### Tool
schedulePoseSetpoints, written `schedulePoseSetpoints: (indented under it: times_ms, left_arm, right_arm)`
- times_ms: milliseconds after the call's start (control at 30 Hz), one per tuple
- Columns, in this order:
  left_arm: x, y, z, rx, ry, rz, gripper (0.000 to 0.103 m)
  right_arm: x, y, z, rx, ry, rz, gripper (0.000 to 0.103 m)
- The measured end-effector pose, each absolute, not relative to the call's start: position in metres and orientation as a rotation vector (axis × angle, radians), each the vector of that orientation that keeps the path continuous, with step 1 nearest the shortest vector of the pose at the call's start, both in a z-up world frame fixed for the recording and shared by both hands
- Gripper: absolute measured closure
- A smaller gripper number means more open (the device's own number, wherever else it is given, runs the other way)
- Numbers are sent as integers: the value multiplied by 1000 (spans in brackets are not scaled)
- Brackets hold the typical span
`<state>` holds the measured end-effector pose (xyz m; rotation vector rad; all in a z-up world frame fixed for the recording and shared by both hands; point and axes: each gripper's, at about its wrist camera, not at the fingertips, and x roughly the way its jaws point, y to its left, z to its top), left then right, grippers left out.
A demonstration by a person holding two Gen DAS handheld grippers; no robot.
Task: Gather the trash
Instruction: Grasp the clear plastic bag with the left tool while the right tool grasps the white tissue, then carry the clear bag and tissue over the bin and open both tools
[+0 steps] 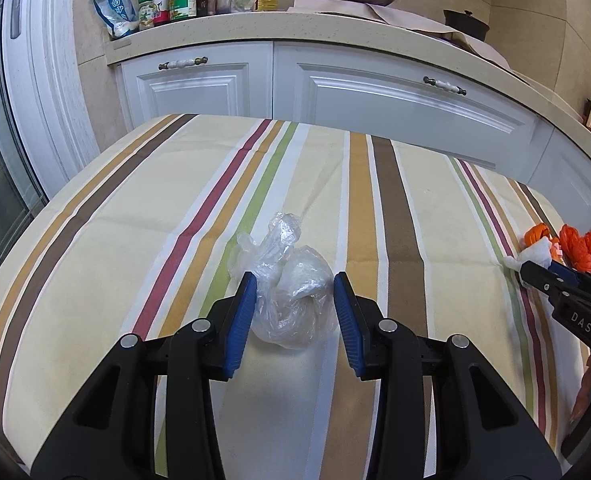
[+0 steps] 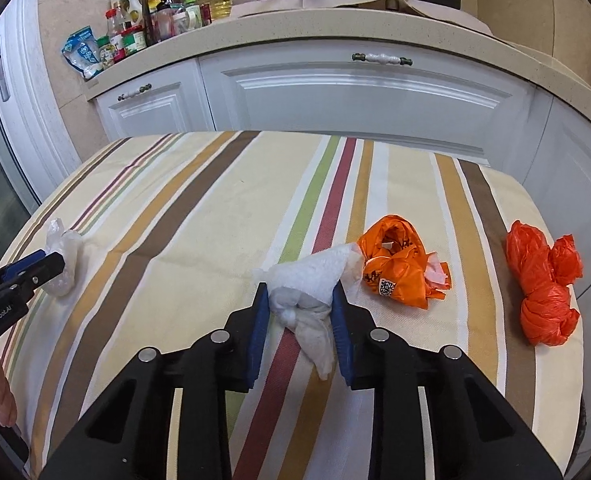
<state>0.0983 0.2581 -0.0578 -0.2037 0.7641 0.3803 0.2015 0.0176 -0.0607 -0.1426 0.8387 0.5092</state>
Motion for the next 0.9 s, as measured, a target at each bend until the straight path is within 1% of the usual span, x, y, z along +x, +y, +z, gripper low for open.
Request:
schedulePoseSetpoints:
  times_ms: [367,633,900]
  left_arm:
    - [84,230,-42,-180,737,359,64]
    - [81,174,-32,-151,719,264,64]
    - [83,99,-22,-102,693,123,64]
  right_arm:
    - [174,-13,-35,-128,748,515,74]
    - [152,-70,-20,-103,693,433,74]
    - [128,-134,-9,-70,653,319,74]
